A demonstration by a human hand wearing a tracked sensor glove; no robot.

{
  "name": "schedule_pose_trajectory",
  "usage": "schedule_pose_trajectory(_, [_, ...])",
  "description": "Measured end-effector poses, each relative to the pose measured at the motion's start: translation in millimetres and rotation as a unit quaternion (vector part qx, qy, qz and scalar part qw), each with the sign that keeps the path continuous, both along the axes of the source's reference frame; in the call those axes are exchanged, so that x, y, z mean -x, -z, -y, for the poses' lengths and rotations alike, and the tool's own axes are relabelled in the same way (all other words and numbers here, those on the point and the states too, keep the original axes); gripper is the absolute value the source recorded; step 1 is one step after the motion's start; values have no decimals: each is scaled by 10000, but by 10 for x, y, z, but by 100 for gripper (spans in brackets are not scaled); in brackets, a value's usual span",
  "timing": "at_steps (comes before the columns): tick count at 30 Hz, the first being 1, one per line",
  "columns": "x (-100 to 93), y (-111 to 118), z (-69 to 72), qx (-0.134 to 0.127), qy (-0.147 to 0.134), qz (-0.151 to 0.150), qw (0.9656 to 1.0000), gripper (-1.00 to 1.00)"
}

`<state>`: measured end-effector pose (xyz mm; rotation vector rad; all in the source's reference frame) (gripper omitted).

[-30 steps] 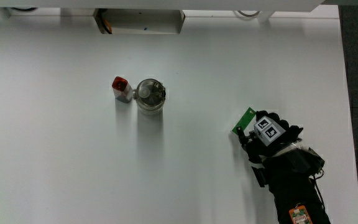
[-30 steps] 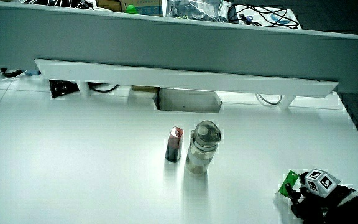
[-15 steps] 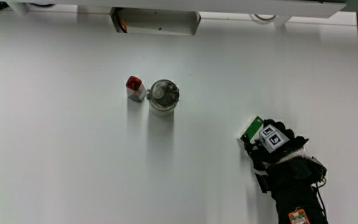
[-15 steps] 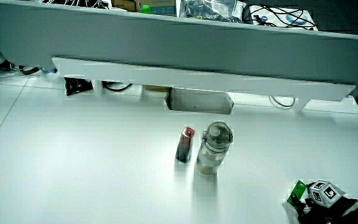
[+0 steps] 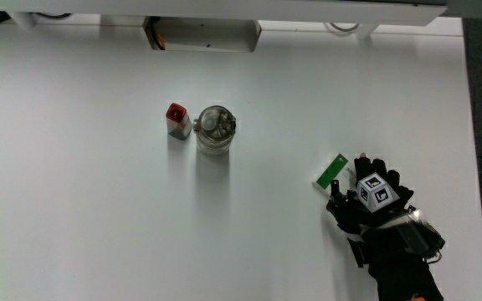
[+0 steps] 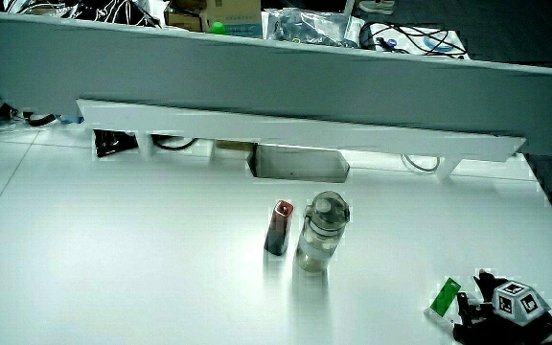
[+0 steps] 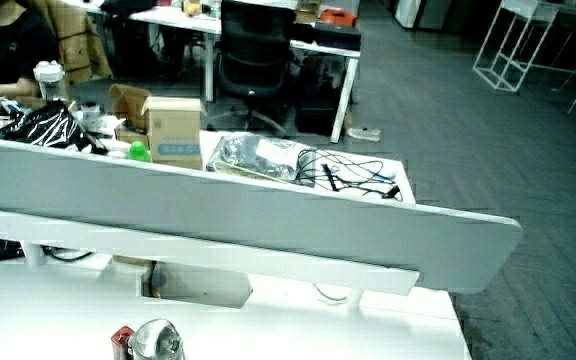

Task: Place medicine

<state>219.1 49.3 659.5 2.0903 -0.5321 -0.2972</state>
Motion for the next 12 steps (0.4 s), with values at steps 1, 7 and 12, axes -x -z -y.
schedule_pose_trajectory(1, [7,66,-8,-128,-55,128,9998,-100])
schedule_pose_trajectory(7, [-39,396,-79,-409,-364,1166,9917,-100])
schedule_pose_trajectory(12, [-97,706,-206,-911,-680,1501,9821,-100])
